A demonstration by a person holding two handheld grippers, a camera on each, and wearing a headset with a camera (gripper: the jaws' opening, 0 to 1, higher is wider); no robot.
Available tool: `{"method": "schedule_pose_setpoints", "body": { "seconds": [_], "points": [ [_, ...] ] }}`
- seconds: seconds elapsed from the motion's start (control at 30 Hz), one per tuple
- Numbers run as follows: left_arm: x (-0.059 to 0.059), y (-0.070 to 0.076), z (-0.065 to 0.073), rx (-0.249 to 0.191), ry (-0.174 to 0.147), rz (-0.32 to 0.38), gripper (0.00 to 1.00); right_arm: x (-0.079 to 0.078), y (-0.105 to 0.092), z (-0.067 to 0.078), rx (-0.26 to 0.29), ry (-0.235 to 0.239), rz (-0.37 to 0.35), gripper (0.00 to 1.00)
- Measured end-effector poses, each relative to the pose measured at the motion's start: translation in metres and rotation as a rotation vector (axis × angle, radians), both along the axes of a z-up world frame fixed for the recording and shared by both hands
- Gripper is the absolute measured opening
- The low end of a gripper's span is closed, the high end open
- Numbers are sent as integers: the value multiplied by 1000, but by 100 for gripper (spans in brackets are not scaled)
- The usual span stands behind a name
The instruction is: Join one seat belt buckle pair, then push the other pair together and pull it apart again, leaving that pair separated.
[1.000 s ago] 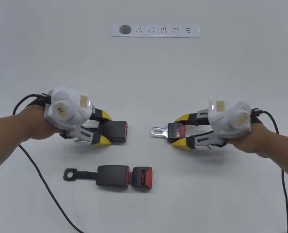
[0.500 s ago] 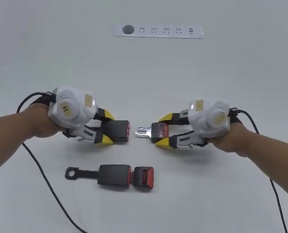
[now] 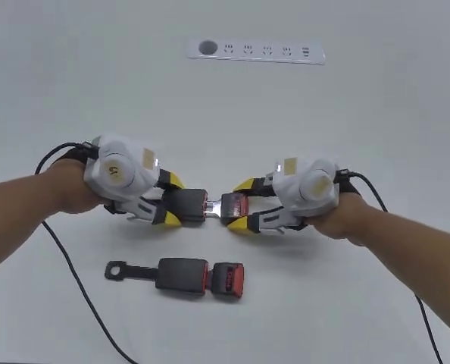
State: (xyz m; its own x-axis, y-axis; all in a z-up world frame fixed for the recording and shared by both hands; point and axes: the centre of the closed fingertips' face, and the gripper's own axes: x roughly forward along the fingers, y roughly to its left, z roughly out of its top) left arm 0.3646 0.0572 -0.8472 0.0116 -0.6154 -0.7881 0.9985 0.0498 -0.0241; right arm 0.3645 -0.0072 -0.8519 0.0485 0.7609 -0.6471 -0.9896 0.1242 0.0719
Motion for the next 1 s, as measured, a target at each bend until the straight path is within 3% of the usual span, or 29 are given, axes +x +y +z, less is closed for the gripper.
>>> {"method": "schedule_pose_setpoints", "body": {
  "seconds": [0.43,0.6,1.0],
  "points": [
    [-1,0,-1,37,-12,-36,34,3,5,-1,-51,6,14,35],
    [-2,0,-1,52,-17,-54,34,2,23,-1,-49,1,5,35],
    [-2,0,-2,57,-16,-51,34,2,19,-2,-103,-3,-17,35]
  ]
}}
